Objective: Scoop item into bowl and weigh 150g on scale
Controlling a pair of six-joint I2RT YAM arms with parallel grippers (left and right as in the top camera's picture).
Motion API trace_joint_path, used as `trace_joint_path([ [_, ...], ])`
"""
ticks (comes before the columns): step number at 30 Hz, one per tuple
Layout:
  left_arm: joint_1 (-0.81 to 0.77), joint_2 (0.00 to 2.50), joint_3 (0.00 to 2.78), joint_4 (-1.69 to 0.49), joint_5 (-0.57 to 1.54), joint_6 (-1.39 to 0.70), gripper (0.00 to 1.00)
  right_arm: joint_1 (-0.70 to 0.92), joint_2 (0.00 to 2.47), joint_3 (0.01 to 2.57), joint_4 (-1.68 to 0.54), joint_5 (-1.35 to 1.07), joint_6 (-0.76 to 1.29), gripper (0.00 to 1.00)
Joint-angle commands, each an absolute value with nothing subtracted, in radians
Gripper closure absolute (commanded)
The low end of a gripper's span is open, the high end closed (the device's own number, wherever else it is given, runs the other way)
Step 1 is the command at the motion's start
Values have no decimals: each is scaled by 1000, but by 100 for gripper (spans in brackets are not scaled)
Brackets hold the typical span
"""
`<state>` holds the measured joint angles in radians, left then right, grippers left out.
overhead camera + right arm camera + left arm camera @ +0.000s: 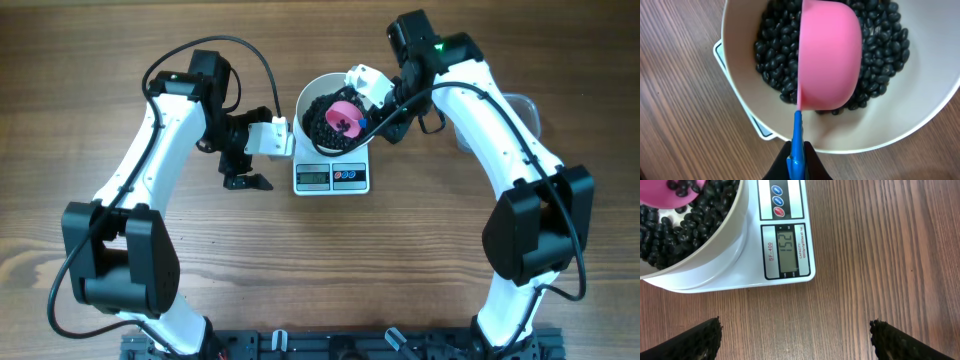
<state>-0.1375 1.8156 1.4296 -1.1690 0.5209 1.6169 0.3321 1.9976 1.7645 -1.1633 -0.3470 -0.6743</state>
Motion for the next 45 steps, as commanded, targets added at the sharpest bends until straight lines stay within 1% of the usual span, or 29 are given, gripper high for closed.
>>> trace_joint_path([
  [1,-140,1816,1424,-1169,522,1615,0,330,2020,1758,-1153,-434,-643,96],
  [4,-141,1816,1424,-1169,522,1615,0,330,2049,1758,-1155,-469,-620,96],
  [14,-141,1816,1424,-1169,522,1615,0,330,2094,1758,-1106,-475,-598,96],
  [16,-141,1816,1424,-1169,522,1615,0,328,2094,1758,-1107,-515,-594,96],
  [19,-141,1816,1424,-1169,522,1615,0,316,2098,1758,-1077,-564,-520,96],
  [23,-141,1816,1424,-1169,522,1615,0,297,2098,1759,-972,-561,-409,96],
  [28,-140,1816,1424,-1169,522,1615,0,250,2098,1760,-883,-687,-355,96],
  [30,-141,1816,1424,-1169,522,1615,0,230,2098,1760,-887,-681,-352,96],
  [34,-141,1816,1424,-1169,522,1615,0,229,2098,1760,-907,-619,-402,96],
  [38,-141,1816,1424,-1169,522,1615,0,260,2098,1760,-938,-476,-459,96],
  [42,-141,1816,1424,-1169,522,1615,0,299,2102,1759,-1002,-338,-561,96],
  [45,-141,1816,1424,-1169,522,1615,0,318,2102,1759,-1036,-341,-641,96],
])
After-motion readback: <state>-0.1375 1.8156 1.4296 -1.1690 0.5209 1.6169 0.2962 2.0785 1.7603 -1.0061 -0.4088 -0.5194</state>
